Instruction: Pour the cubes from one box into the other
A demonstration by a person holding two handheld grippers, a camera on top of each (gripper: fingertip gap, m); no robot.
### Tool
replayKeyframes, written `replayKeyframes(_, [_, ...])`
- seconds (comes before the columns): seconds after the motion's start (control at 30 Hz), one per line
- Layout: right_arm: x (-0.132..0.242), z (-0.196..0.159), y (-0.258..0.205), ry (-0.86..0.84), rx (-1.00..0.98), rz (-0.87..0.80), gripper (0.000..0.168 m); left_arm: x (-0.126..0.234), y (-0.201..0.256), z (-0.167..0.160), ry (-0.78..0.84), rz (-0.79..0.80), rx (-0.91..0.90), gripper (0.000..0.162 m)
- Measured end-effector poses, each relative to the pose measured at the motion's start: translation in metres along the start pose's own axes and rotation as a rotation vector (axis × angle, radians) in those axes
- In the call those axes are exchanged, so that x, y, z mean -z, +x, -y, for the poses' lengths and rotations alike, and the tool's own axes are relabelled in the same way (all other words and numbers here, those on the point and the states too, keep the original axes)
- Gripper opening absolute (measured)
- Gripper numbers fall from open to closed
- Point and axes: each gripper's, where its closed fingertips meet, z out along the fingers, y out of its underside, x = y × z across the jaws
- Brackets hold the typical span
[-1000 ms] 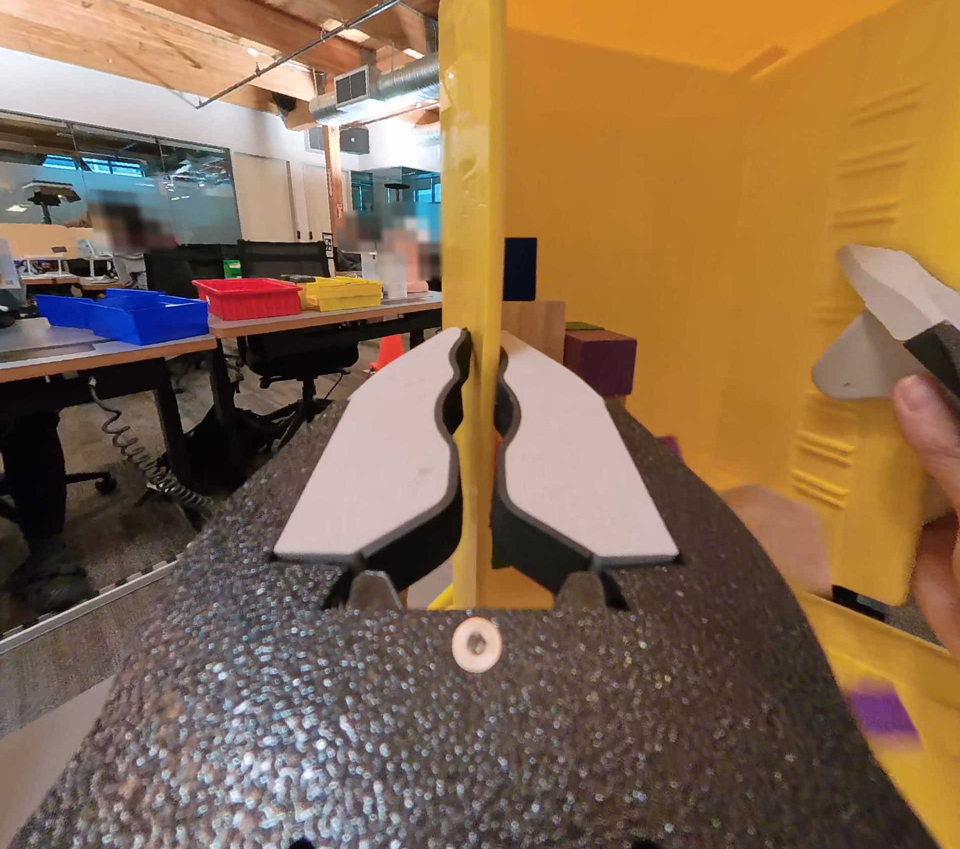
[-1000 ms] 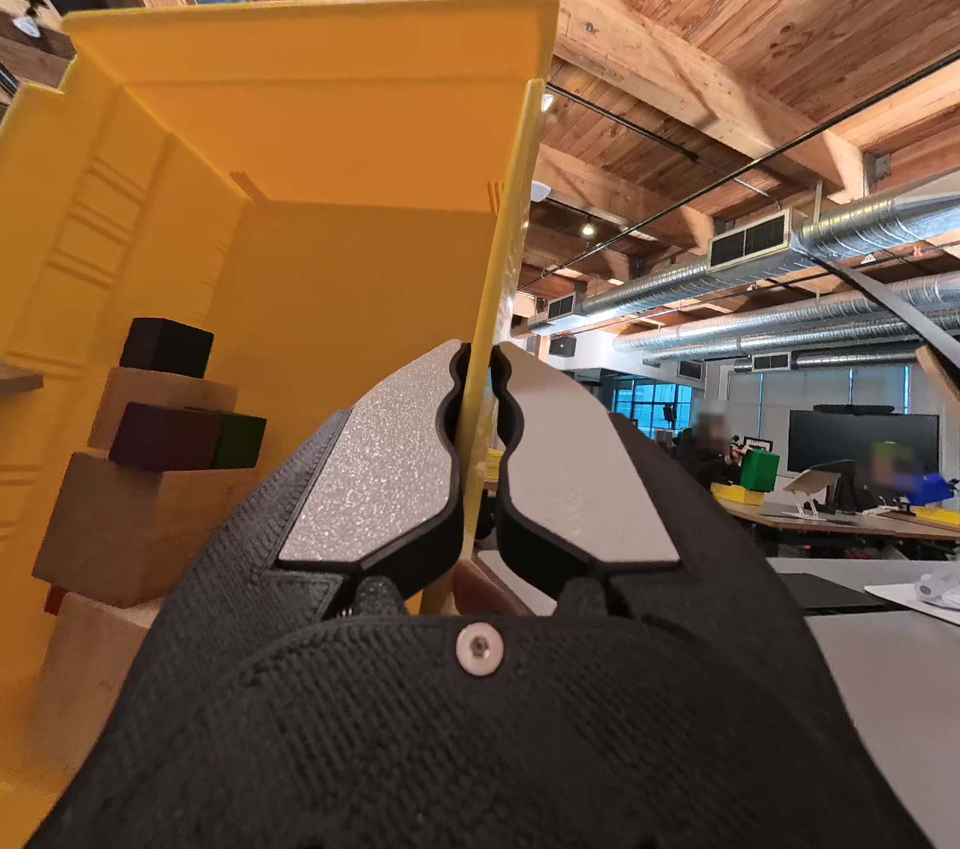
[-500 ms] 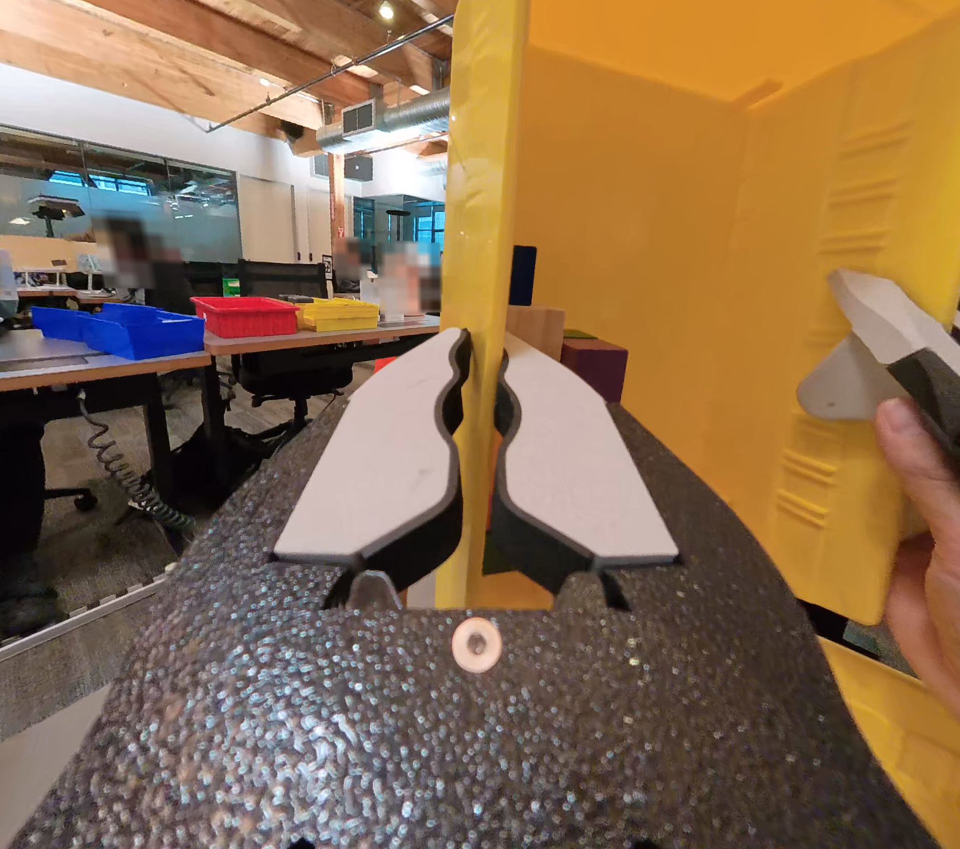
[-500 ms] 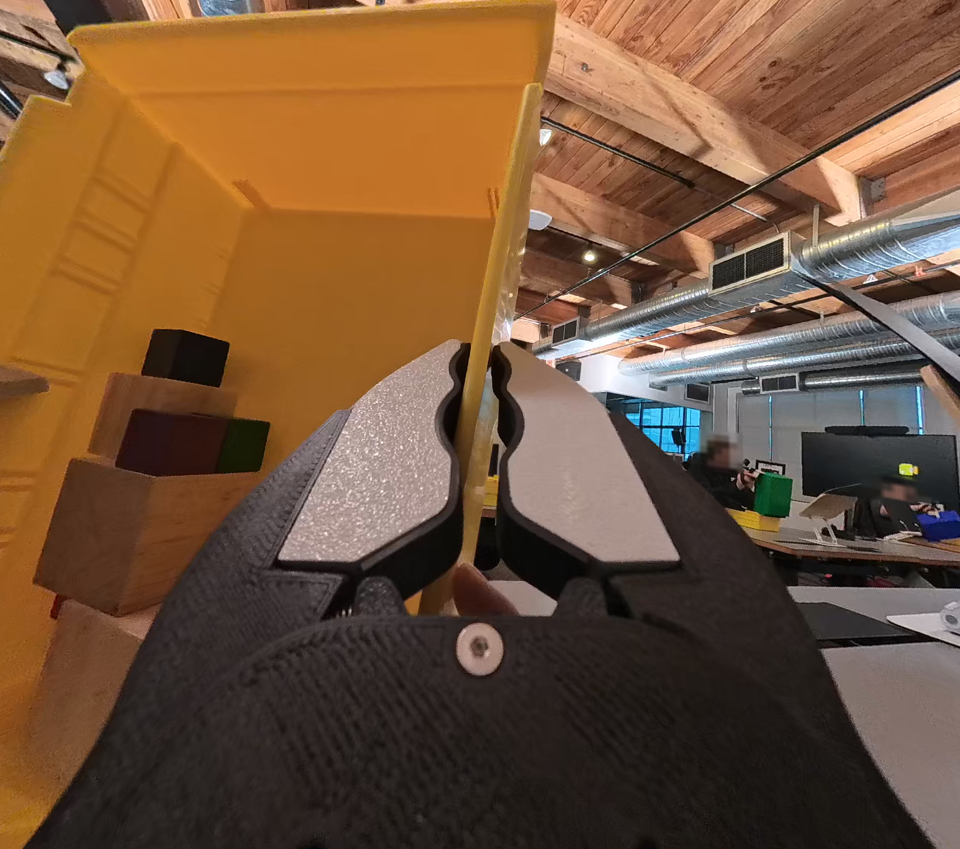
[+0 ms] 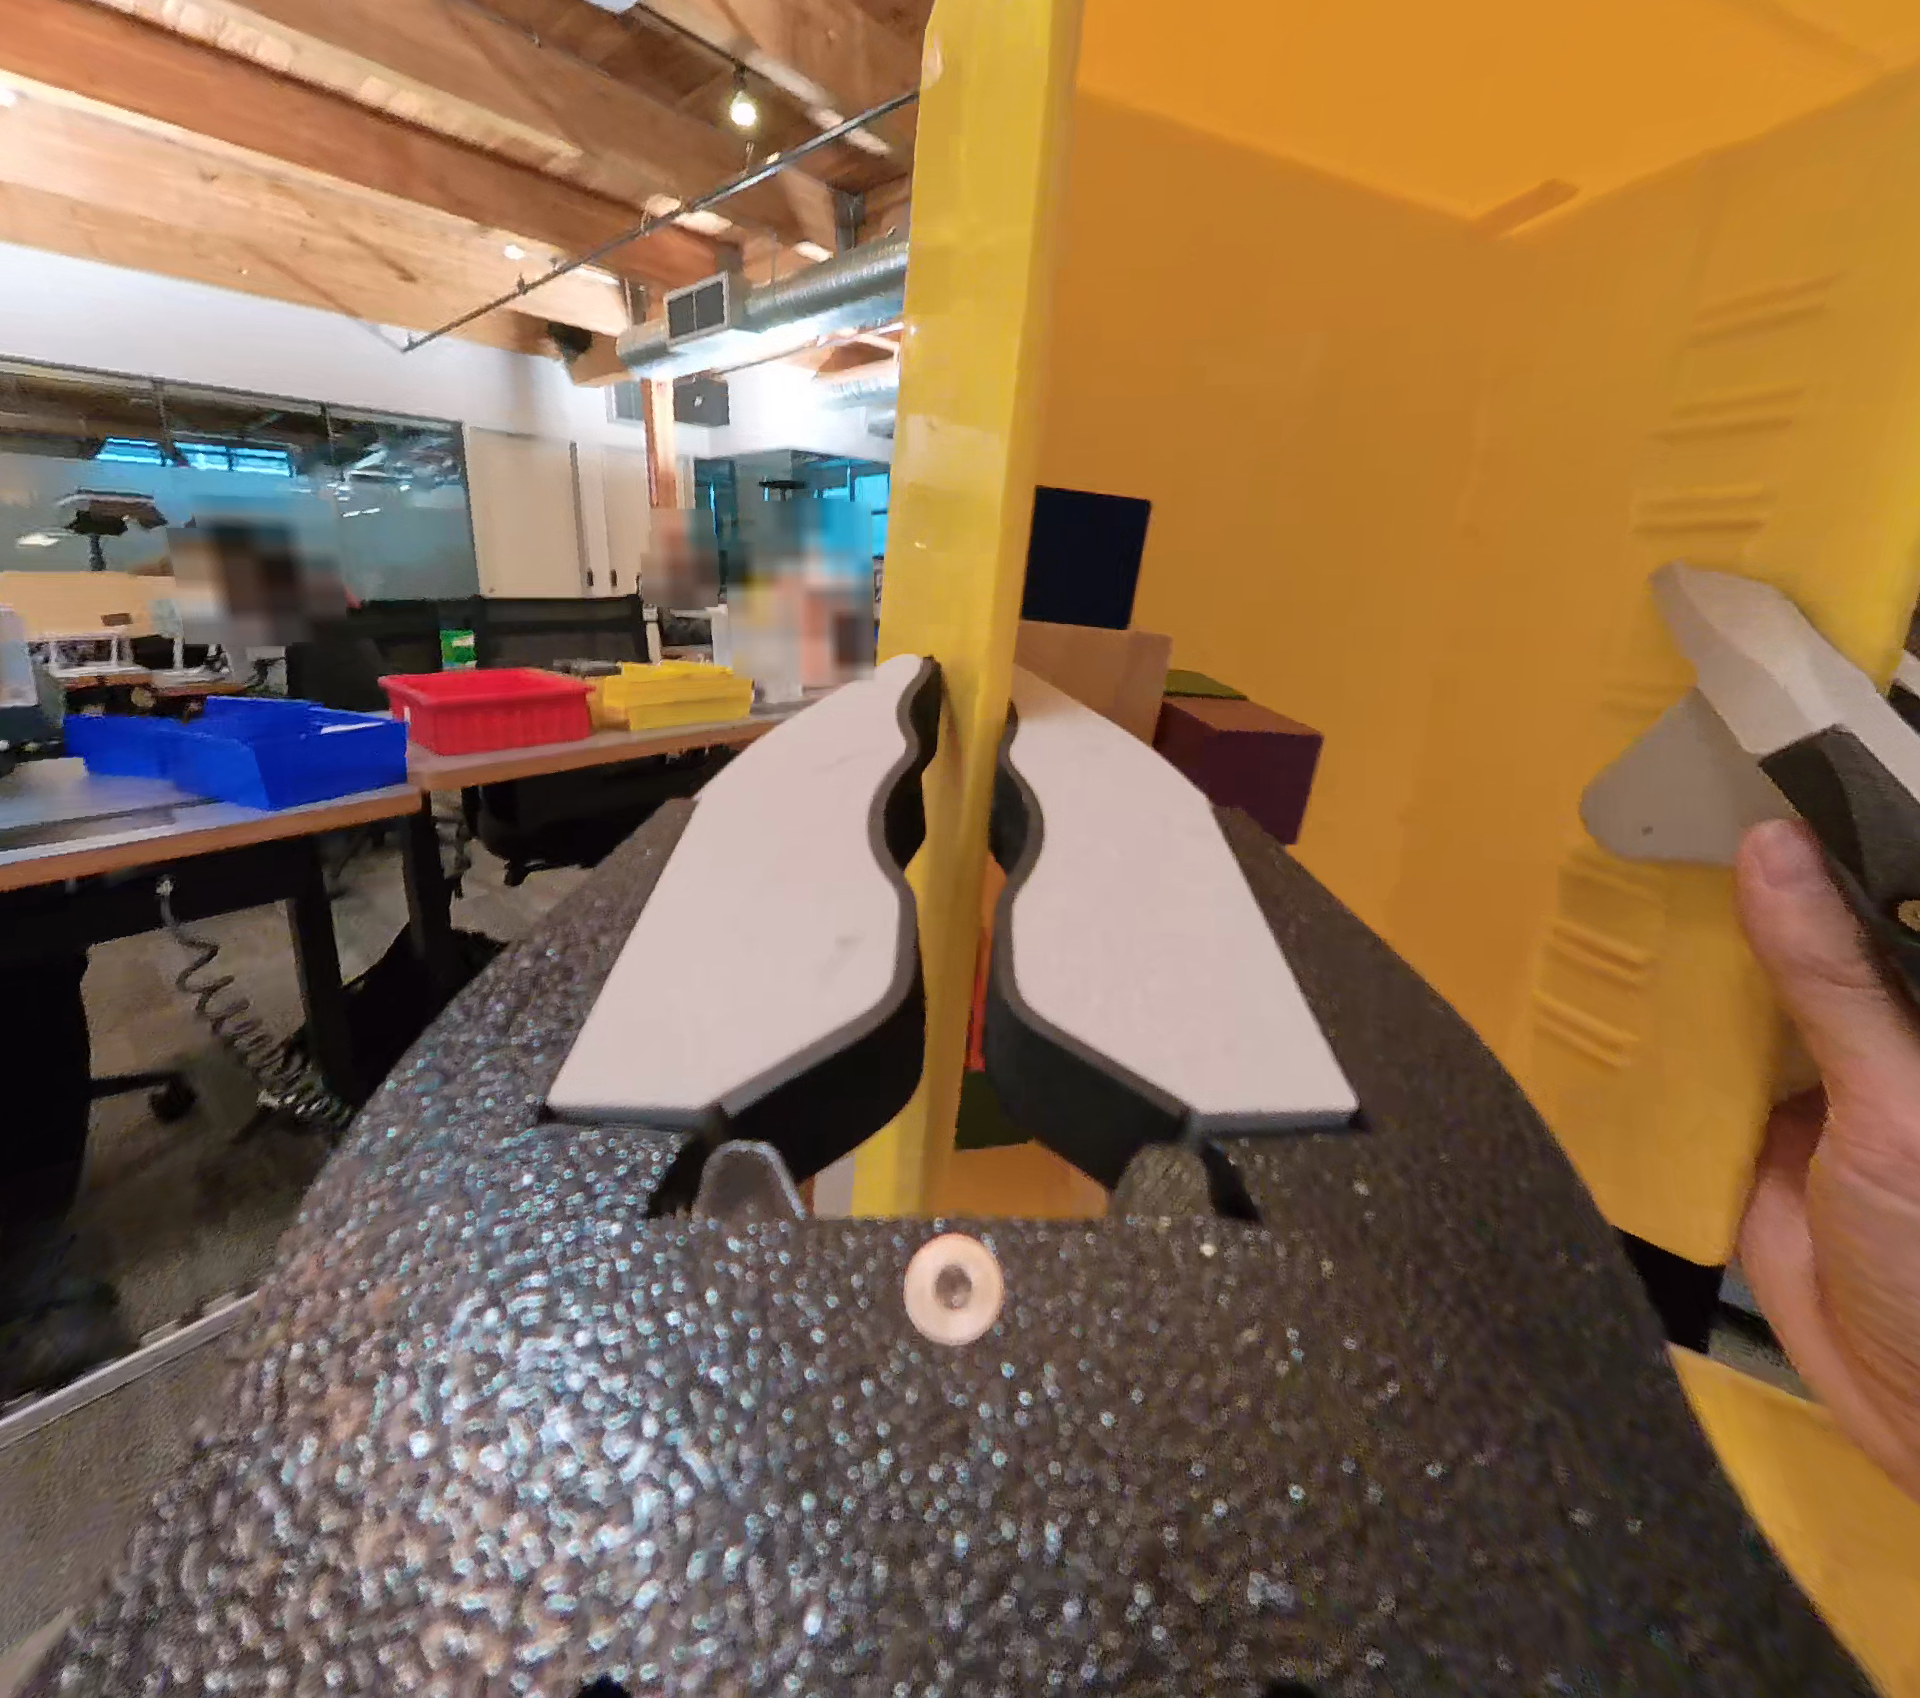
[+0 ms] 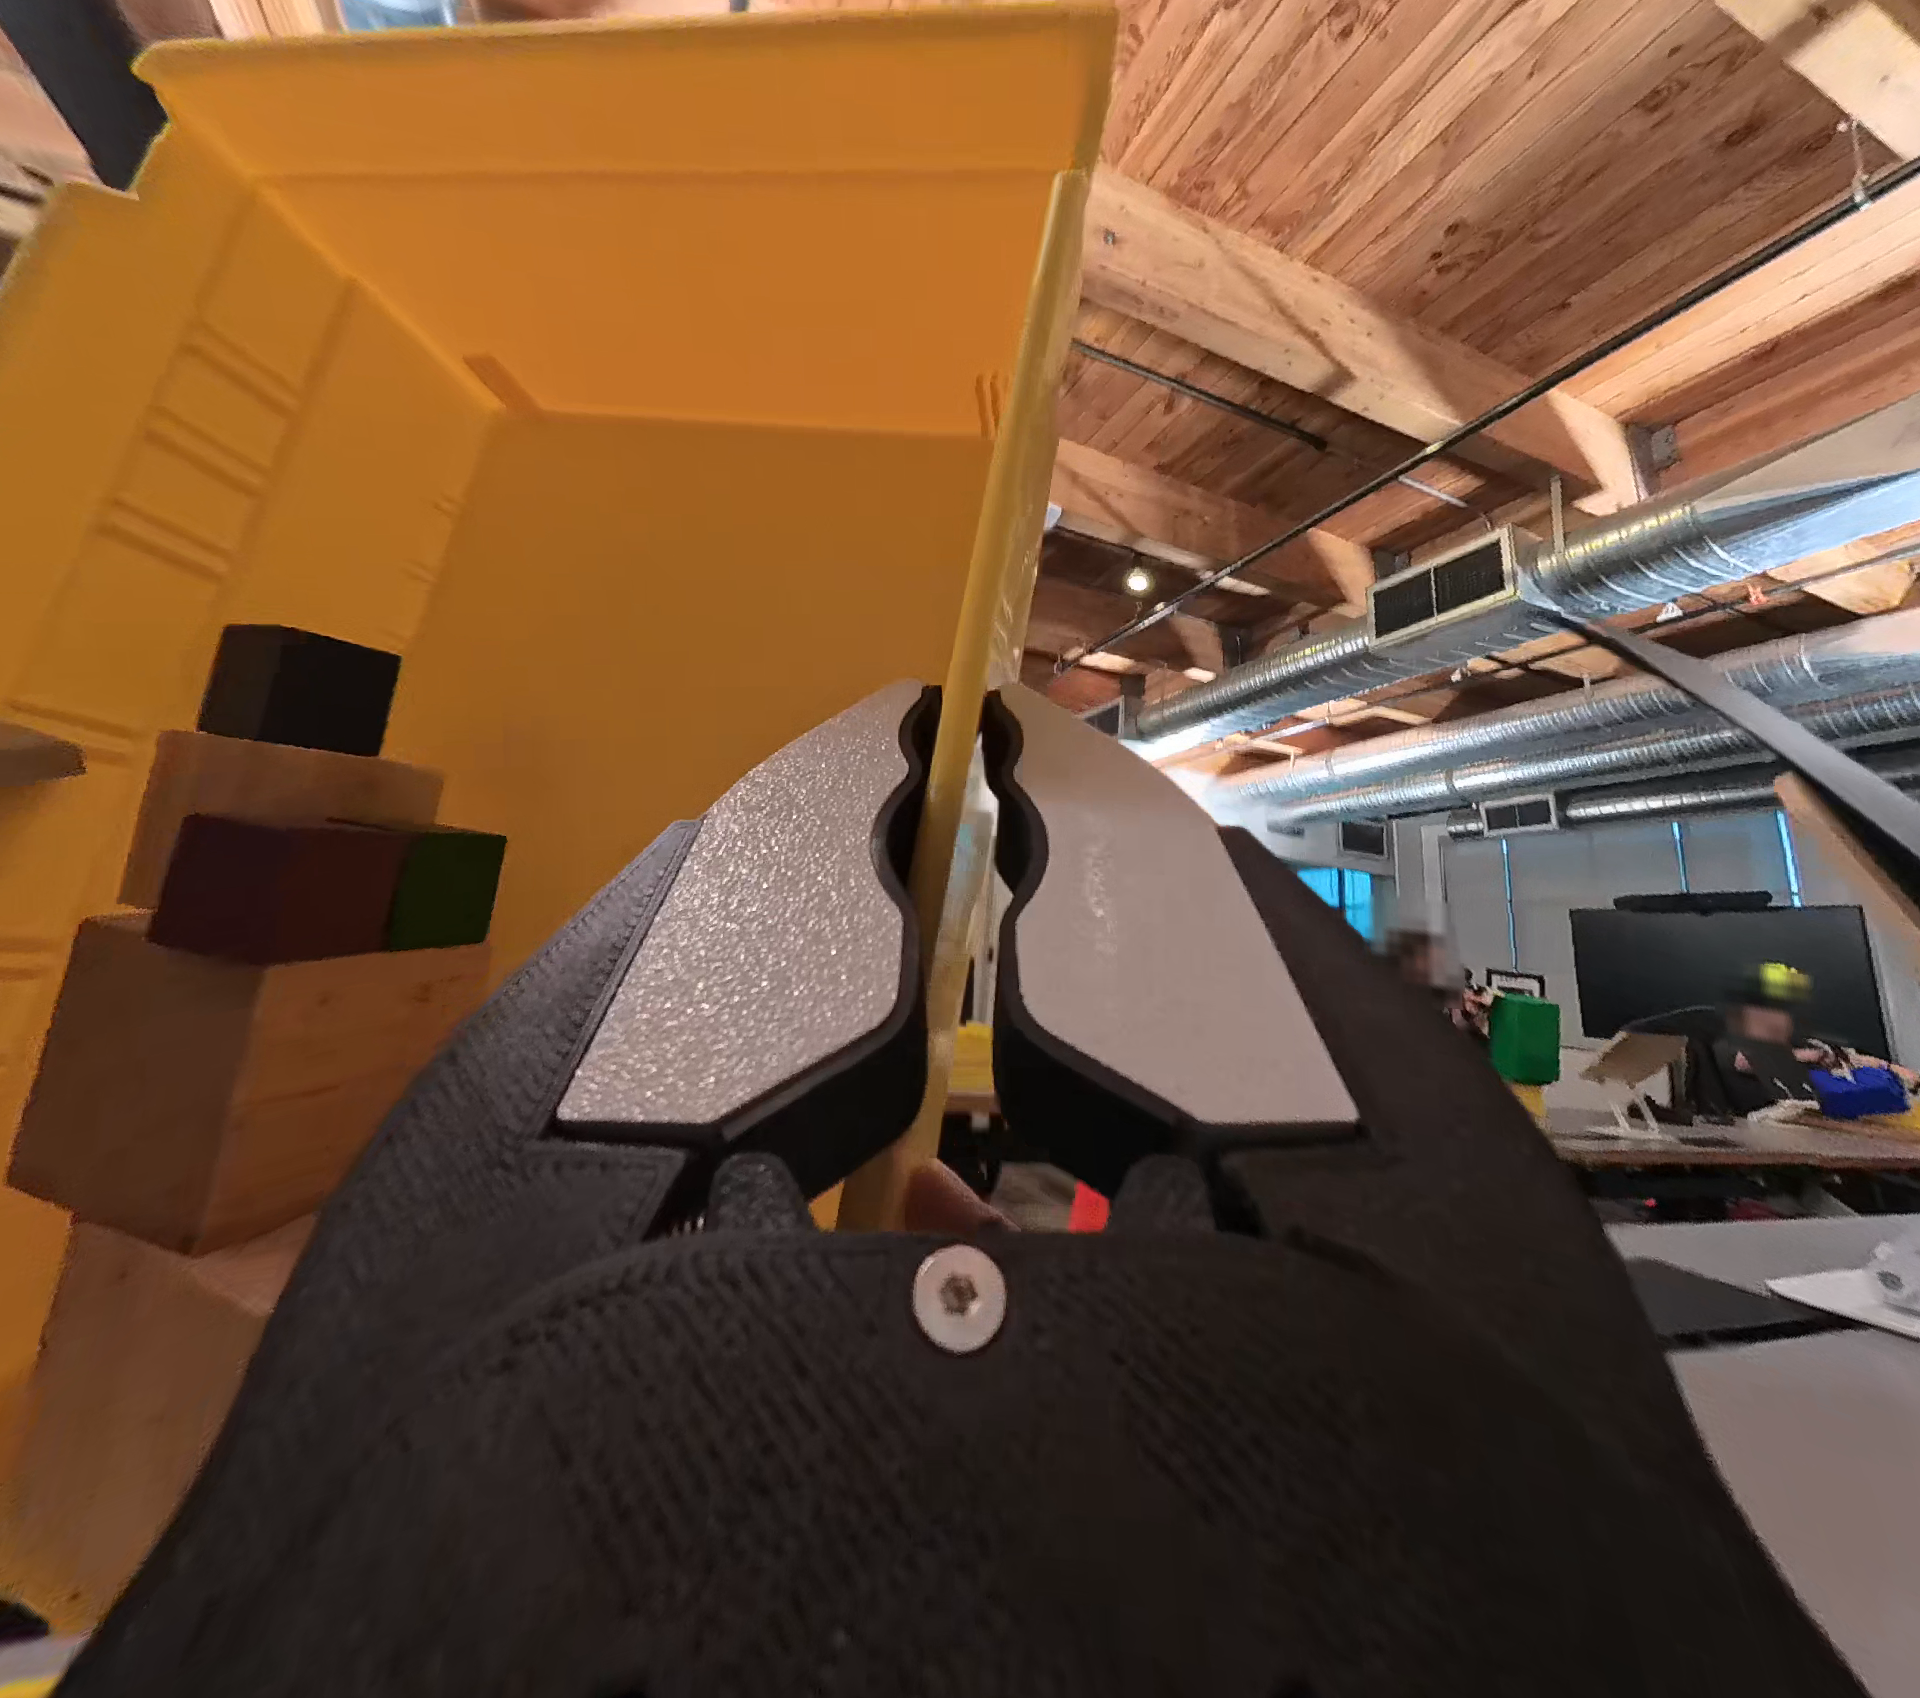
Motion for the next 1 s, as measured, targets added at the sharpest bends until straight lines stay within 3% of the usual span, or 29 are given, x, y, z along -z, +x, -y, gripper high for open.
replayKeyframes(0.23, [0.003,-0.017,-0.004,-0.031,0.014,0.017,0.008,0.002,-0.006,-0.022,-0.040,0.008,0.029,0.007])
replayKeyframes(0.53, [-0.005,-0.006,-0.003,0.042,0.023,0.015,0.008,-0.001,-0.005,-0.010,0.011,-0.029,0.029,0.008])
replayKeyframes(0.83, [-0.003,-0.030,-0.001,-0.024,0.024,0.020,0.007,-0.004,-0.007,-0.034,-0.059,-0.023,0.031,0.009])
replayKeyframes(1.0, [-0.007,-0.023,0.004,0.004,0.021,0.006,0.007,-0.006,-0.002,-0.023,-0.029,-0.043,0.019,0.010])
